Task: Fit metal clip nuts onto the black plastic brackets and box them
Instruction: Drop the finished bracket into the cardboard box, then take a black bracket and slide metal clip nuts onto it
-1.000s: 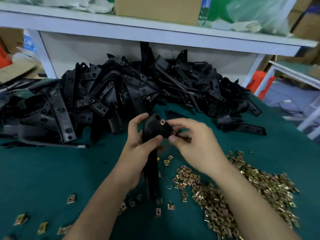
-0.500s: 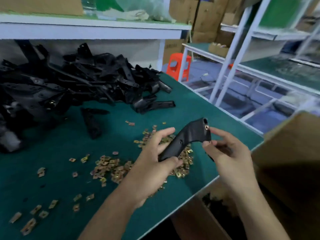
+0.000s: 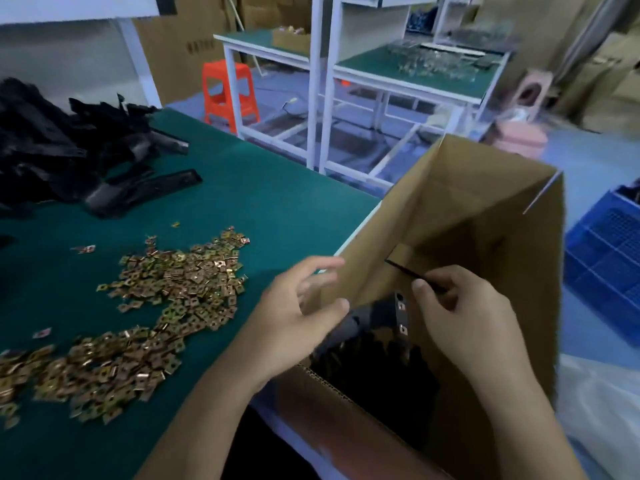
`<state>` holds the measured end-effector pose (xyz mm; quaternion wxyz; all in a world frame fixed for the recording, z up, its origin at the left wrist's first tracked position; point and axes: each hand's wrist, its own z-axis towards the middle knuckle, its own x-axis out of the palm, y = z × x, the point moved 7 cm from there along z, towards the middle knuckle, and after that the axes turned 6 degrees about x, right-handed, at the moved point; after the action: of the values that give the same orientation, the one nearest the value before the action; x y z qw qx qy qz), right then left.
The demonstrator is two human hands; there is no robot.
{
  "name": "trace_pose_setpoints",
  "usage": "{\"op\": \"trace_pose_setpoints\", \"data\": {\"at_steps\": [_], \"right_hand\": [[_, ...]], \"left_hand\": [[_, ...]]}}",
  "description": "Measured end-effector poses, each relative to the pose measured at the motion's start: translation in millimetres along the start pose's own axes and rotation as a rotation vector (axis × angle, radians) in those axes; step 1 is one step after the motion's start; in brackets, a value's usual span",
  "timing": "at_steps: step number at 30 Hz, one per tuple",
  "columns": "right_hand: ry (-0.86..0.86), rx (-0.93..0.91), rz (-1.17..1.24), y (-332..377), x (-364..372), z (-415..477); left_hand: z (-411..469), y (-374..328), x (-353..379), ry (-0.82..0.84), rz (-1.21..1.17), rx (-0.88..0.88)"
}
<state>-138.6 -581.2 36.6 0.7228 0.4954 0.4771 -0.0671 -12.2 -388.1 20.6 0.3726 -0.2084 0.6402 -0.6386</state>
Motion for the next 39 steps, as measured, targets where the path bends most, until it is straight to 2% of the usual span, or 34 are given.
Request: {"op": "trace_pose_setpoints", "data": {"at_steps": [3,6,11,15,18,21,24,27,29,31,34,36,39], "right_hand": [[0.042,0.043,0.009,-2.3,-6.5,0.1],[0.113,0.010,0.027,13.9,7.7,-2.4],[0.201,-0.130,0.057,64.0,57.0,-17.3],[0.293,-0.344,0.119,130.3,116.4,-43.3],[0.471,-0.486,0.077,187.0,174.2,-77.4],[0.750,-0.590,-0.186,229.5,232.9,-118.0],[0.898,-0.680,-0.370,253.8,269.5,-149.1],[0.901,-0.742,-0.440,263.8,284.4,-159.4],[0.859,-0.781,-0.481,269.1,286.0,-160.6],[0.829,-0.811,-0.474,275.5,285.0,-160.8],[0.836,-0.840,-0.387,279.6,285.0,-164.5],[0.812,-0.850,-0.350,277.7,286.4,-165.8],[0.693,-0.830,-0.252,274.7,283.0,-160.3]], "left_hand": [[-2.7,0.9,-9.1,-0.048,0.019,0.054],[-10.0,3.6,-31.4,-0.104,0.042,0.060],[-36.9,3.0,-87.0,-0.259,0.059,0.048],[-77.7,14.4,-160.0,-0.471,0.148,0.022],[-127.2,37.7,-236.3,-0.715,0.221,-0.083],[-199.7,61.9,-316.8,-1.060,0.302,-0.232],[-278.5,77.4,-379.6,-1.416,0.353,-0.364],[-336.4,82.0,-417.0,-1.615,0.436,-0.569],[-358.1,78.0,-433.4,-1.672,0.552,-0.632],[-364.1,76.2,-445.1,-1.651,0.662,-0.698],[-357.9,83.8,-457.0,-1.567,0.683,-0.795],[-359.7,85.8,-463.6,-1.603,0.716,-0.774],[-371.8,81.7,-470.1,-1.731,0.742,-0.646]]}}
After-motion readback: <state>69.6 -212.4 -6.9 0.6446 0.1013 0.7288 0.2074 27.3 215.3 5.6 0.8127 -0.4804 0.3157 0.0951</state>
